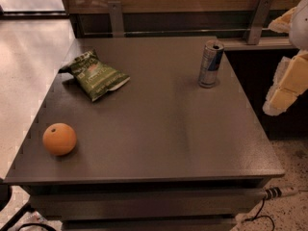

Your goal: Move redbull can near orange

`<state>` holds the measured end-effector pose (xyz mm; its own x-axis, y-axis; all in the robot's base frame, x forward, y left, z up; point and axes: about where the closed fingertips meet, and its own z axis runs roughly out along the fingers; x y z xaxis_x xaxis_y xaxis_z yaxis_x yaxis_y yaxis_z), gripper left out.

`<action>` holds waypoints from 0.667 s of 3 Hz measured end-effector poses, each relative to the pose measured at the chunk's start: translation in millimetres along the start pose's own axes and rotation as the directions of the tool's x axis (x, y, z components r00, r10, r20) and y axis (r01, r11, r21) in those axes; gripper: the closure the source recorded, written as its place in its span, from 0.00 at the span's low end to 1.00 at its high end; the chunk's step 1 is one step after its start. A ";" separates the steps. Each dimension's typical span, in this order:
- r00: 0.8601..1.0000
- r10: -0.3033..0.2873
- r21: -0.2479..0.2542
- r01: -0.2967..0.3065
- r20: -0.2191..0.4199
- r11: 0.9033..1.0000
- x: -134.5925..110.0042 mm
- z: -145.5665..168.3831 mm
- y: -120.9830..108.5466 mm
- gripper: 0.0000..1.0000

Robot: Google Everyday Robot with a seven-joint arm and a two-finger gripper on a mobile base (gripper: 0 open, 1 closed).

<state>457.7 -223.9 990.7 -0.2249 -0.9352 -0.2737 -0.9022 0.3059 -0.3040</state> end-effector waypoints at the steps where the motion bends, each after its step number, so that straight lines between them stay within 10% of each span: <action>1: 0.991 0.074 0.040 -0.079 0.108 0.996 17.2 10.1 -35.5 0.00; 2: 0.950 0.166 0.056 -0.187 0.266 0.981 34.5 34.1 -69.0 0.00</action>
Offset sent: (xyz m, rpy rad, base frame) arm 0.1098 -0.0816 -0.0309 0.5111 -0.2185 -0.1864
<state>524.7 -271.2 971.1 -0.2650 -0.7899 -0.5529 -0.8225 0.4845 -0.2979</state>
